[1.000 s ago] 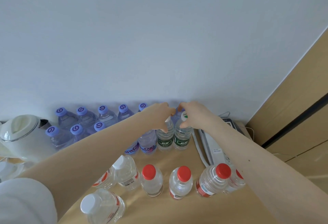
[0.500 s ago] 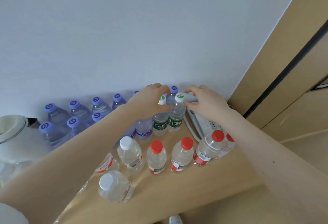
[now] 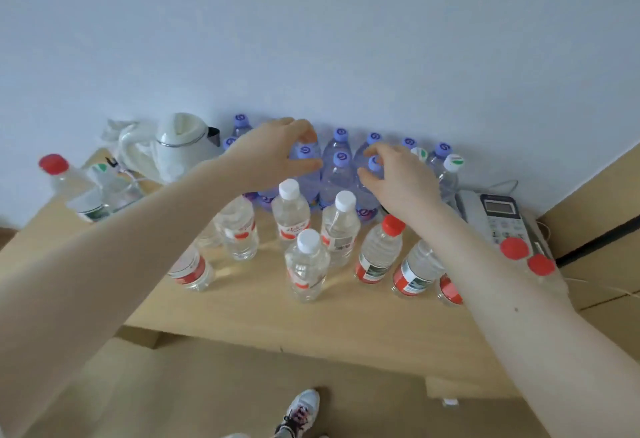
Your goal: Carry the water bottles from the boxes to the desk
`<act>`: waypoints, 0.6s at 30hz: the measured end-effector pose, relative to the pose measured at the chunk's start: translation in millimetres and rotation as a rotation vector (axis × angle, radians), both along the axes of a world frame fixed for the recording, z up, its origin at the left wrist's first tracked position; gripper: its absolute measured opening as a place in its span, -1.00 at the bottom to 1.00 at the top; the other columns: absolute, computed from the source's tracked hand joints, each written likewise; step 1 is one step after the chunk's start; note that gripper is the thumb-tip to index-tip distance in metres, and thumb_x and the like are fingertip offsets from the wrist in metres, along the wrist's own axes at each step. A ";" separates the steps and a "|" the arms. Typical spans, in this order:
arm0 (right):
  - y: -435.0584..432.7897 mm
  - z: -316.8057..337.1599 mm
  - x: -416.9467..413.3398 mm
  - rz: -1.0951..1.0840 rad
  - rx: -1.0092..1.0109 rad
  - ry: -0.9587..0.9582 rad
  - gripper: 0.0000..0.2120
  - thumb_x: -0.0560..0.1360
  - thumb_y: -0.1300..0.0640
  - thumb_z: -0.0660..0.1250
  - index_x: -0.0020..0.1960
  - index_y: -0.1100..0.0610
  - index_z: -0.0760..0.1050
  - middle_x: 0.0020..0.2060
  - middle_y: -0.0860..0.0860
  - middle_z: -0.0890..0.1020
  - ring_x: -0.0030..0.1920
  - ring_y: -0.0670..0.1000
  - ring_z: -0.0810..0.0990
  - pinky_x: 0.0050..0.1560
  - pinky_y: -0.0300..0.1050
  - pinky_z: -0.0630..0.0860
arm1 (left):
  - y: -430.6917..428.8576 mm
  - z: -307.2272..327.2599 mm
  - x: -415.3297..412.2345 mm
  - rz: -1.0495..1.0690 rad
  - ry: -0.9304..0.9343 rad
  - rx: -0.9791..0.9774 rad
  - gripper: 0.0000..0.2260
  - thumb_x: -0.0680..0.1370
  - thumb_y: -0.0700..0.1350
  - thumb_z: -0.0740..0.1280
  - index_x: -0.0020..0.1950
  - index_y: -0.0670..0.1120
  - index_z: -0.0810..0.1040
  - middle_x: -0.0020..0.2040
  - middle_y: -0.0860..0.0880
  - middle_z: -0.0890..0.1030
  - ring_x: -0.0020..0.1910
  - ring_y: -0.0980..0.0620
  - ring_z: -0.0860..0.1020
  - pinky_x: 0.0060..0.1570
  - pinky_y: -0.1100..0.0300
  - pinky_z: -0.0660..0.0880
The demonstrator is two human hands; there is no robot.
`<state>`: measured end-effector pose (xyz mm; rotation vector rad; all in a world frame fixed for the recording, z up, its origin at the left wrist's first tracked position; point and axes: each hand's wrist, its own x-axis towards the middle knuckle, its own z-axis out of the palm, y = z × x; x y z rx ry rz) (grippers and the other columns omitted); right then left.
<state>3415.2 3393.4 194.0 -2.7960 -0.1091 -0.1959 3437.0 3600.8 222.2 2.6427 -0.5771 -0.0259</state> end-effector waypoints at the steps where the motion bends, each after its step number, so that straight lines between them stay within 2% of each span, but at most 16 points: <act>1: 16.6 -1.0 0.6 0.043 0.023 0.004 -0.66 0.57 -0.03 0.24 0.30 0.05 0.43 0.18 0.07 0.53 0.15 0.14 0.53 -0.01 -0.03 0.41 | 18.6 0.2 -7.2 0.042 0.004 0.031 -0.62 0.53 0.04 0.38 0.29 -0.09 0.48 0.23 -0.06 0.51 0.14 -0.08 0.48 0.08 0.10 0.37; 4: 66.1 -0.7 0.9 0.139 0.073 0.028 -0.67 0.57 -0.04 0.24 0.30 0.04 0.44 0.16 0.04 0.55 0.14 0.10 0.54 0.02 -0.02 0.45 | 66.7 2.3 -22.0 0.128 0.010 0.088 -0.62 0.53 0.04 0.37 0.28 -0.09 0.48 0.23 -0.05 0.51 0.17 -0.09 0.47 0.12 0.06 0.40; 8: 123.8 -0.6 2.0 0.198 0.072 0.047 -0.68 0.58 -0.04 0.24 0.29 0.03 0.44 0.11 0.04 0.58 0.11 0.10 0.55 0.02 -0.01 0.48 | 122.2 3.8 -27.4 0.190 -0.008 0.056 -0.66 0.56 0.01 0.33 0.30 -0.07 0.48 0.24 -0.02 0.51 0.20 -0.05 0.46 0.13 0.10 0.40; 11: 164.0 -1.7 9.7 0.198 0.054 0.036 -0.69 0.58 -0.02 0.23 0.28 0.05 0.44 0.08 0.05 0.57 0.09 0.10 0.55 -0.01 -0.02 0.49 | 167.8 3.1 -21.0 0.201 -0.022 0.094 -0.68 0.58 -0.02 0.32 0.31 -0.07 0.47 0.25 -0.02 0.51 0.13 -0.02 0.47 0.10 0.12 0.38; 14: 210.2 -0.7 20.5 0.210 0.055 0.057 -0.67 0.57 0.01 0.23 0.30 0.05 0.44 0.12 0.04 0.57 0.10 0.10 0.54 -0.05 -0.06 0.46 | 215.9 2.9 -10.5 0.210 -0.026 0.105 -0.68 0.57 0.00 0.33 0.29 -0.05 0.48 0.22 0.00 0.52 -0.02 0.07 0.40 -0.01 0.20 0.30; 18: 277.8 -4.3 31.6 0.285 0.059 0.092 -0.67 0.56 -0.01 0.25 0.30 0.05 0.42 0.12 0.04 0.54 0.12 0.08 0.53 -0.05 -0.06 0.45 | 269.6 -10.2 1.4 0.214 0.022 0.202 -0.66 0.53 0.07 0.36 0.27 0.01 0.49 0.21 0.02 0.50 0.00 0.04 0.42 0.10 0.07 0.43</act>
